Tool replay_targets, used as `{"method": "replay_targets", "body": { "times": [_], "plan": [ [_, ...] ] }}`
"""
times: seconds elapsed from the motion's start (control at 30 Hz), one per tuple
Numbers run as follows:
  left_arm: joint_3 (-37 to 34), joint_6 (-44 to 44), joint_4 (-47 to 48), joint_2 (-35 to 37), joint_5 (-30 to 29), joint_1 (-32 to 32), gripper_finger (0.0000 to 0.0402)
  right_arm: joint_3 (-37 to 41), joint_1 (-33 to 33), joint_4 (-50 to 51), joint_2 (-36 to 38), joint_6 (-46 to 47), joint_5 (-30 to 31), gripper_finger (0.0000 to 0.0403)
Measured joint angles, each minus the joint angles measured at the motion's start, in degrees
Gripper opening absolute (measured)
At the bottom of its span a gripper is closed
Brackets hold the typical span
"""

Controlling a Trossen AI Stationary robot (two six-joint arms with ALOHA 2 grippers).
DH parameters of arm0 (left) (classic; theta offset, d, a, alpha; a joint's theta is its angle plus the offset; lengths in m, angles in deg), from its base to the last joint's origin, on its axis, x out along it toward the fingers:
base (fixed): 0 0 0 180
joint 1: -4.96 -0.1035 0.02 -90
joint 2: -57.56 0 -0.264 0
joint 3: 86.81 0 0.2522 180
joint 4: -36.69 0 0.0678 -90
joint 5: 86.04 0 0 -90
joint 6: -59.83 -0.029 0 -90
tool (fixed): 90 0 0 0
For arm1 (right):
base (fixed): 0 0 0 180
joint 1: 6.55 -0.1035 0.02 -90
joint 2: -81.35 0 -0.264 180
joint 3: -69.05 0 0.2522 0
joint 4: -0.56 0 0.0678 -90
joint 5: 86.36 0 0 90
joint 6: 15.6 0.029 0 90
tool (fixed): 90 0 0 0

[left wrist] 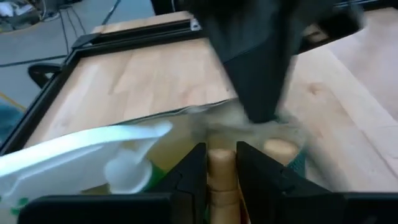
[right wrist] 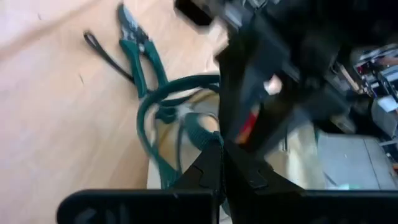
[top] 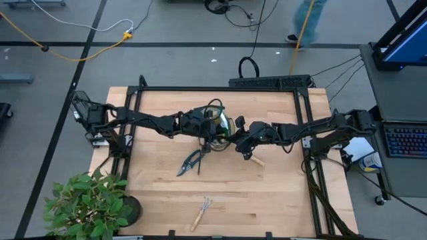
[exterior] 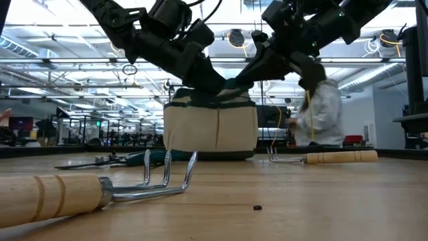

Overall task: Pick & Place Garden tools in Gardening bag
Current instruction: Adjust the trowels on the gardening bag

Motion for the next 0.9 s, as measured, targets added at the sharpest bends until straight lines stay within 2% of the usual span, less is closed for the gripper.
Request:
{"method": "replay_targets", "body": {
  "times": [0.27,0.53,0.77,0.9],
  "plan": [
    [-0.03,1.08,-0.16,0.47,0.11,-2.09,0.0085,-0.02,-1.37,1.70,0.06,1.19,0.19,0.0000],
    [-0.01,1.23,0.85,0.86,-0.07,-1.63,0.0085,-0.02,-0.94,1.58,0.06,1.51,0.21,0.0003],
    [-0.11,0.10,4.24,6.20,-0.35,-1.17,0.0089,-0.02,-0.93,1.32,0.06,4.21,0.07,0.0037],
    [-0.11,-0.20,9.12,9.77,-0.42,-0.59,0.0119,-0.02,-0.93,1.32,0.06,7.31,0.14,0.0060]
  ]
}}
